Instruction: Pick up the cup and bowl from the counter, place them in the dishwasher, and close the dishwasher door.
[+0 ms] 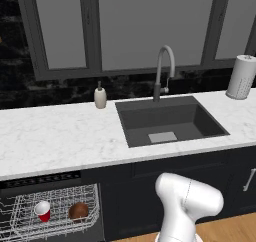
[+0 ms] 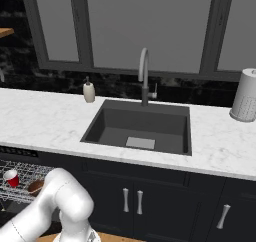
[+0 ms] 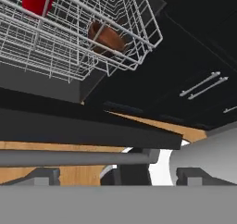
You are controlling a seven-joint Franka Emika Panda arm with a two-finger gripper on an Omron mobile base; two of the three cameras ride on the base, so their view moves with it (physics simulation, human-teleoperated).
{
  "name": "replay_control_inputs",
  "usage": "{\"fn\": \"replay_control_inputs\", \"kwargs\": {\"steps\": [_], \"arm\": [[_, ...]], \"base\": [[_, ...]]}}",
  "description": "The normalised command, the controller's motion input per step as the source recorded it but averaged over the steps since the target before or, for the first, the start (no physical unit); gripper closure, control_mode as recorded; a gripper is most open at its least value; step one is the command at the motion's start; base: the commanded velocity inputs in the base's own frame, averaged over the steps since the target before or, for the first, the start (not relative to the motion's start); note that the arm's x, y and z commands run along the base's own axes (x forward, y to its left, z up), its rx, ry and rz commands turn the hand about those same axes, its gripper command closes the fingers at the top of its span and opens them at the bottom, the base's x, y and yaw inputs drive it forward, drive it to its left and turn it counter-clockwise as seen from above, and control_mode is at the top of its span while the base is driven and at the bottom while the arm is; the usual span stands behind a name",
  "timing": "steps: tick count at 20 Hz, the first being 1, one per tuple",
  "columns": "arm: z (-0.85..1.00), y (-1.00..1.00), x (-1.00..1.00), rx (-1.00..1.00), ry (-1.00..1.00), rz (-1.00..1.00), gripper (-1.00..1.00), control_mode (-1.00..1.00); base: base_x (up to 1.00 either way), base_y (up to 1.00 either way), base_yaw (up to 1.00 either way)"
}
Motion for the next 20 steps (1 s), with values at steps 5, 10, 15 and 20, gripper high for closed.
{"fn": "replay_control_inputs", "kwargs": {"steps": [5, 10, 15, 20], "arm": [[-0.55, 0.11, -0.04, 0.02, -0.17, 0.0, -1.0, -1.0], [-0.88, 0.06, 0.18, 0.02, -0.26, 0.0, -1.0, -1.0], [-1.0, 0.03, 0.6, 0.01, -0.29, 0.0, -1.0, -1.0], [-0.99, 0.16, 0.26, 0.0, -0.21, 0.0, -1.0, -1.0]], "base": [[0.0, 0.0, 0.0], [0.0, 0.0, 0.0], [0.0, 0.0, 0.0], [0.0, 0.0, 0.0]]}}
